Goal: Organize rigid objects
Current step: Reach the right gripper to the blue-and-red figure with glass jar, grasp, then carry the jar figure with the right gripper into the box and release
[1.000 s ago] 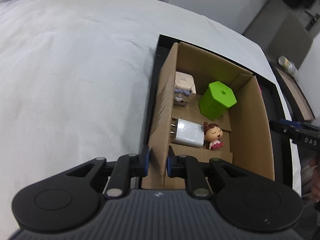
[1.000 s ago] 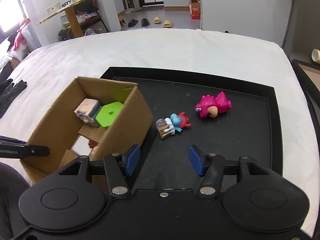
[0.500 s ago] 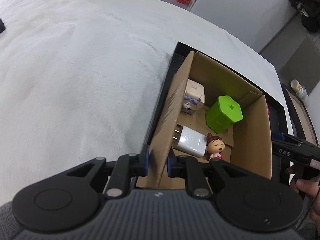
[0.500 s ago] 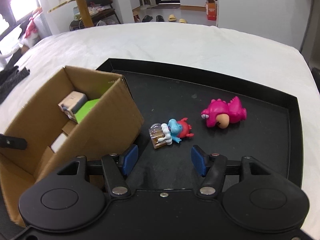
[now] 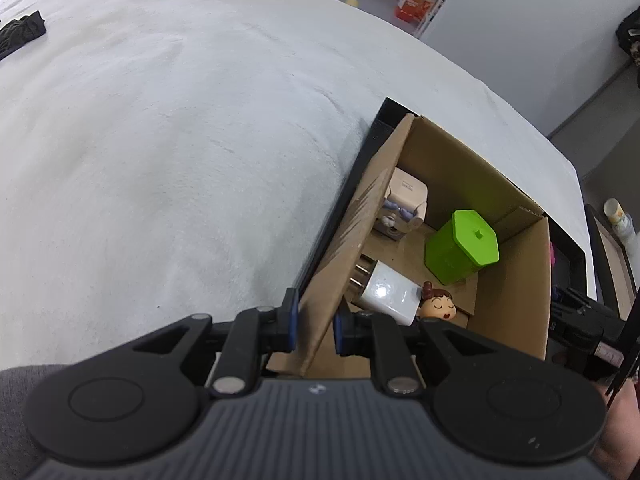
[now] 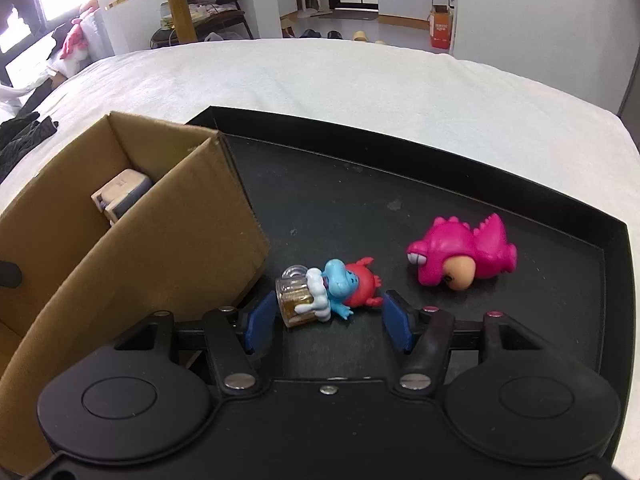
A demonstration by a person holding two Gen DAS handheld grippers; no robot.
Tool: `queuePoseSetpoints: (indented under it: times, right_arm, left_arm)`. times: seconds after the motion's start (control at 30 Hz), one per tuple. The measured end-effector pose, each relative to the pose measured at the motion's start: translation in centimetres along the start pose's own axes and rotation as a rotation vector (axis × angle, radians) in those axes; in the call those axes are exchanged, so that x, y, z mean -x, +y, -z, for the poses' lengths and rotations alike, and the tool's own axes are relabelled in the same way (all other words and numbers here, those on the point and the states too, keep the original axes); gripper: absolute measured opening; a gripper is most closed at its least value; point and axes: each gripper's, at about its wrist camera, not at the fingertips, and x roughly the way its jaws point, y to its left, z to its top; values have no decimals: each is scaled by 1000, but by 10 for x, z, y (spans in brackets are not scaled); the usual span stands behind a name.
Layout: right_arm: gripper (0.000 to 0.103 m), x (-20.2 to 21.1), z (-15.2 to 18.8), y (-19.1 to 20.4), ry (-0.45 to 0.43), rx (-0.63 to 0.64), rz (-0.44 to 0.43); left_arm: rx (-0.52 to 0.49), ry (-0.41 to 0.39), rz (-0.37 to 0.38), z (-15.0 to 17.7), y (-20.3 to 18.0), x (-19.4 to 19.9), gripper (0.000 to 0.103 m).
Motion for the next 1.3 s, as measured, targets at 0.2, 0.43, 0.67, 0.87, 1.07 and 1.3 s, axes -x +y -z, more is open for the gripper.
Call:
queuePoseSetpoints:
  times: [0.2,0.43,0.67,0.87,1.07,1.3]
  right_arm:
    - [59,-4,1,-2,-27,20,5]
    - [75,-12,-3,-3,-44,58,45]
    - [59,-18,-3,-7,-51,56,18]
    - [58,-6,-1,-7,-24,68,7]
    - [58,12,2,-9,-9,21,28]
    - [58,37,-1,-10,-23,-31,63]
  left_arm:
    - [3,3,-9,-6,-4,-3,16]
    - [-38,21,7,-11,-2,-6,16]
    - [-64,25,-11,-11,-8,-6,15]
    - [-120,20,-8,-10,-10,-8,15]
    - [-164,18,26,-10,-7,-8,16]
    - [-227,43,21,-12,-15,-9,16]
